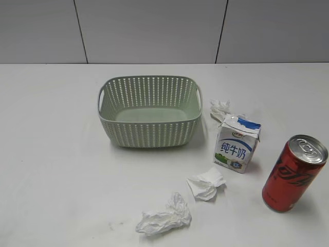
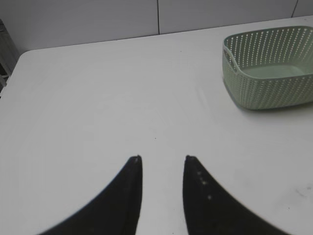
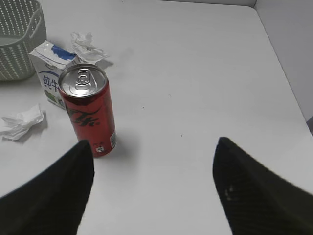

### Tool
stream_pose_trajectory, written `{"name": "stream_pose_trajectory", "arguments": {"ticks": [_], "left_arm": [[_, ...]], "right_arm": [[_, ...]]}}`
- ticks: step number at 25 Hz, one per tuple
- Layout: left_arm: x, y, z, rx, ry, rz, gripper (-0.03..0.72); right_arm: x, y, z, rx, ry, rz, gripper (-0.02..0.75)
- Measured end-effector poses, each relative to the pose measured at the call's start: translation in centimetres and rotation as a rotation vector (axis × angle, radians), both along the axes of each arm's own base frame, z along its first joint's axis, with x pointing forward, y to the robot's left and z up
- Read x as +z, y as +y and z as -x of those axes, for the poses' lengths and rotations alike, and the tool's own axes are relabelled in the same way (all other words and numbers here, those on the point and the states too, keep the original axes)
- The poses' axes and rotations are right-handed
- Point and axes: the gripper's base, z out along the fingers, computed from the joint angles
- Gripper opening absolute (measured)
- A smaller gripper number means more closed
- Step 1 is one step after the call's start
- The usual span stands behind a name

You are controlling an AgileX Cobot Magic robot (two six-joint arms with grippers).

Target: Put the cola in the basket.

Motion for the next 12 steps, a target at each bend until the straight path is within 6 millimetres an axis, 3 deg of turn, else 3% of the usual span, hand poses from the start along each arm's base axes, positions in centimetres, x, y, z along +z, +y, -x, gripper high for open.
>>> {"name": "stream_pose_trajectory", "arguments": {"ticks": [12], "left_arm": [[0.0, 0.0, 0.0, 0.0, 0.0, 0.0, 0.232]], "right_arm": [[0.05, 0.04, -0.74, 0.004, 0.051, -0.008, 0.573]]}}
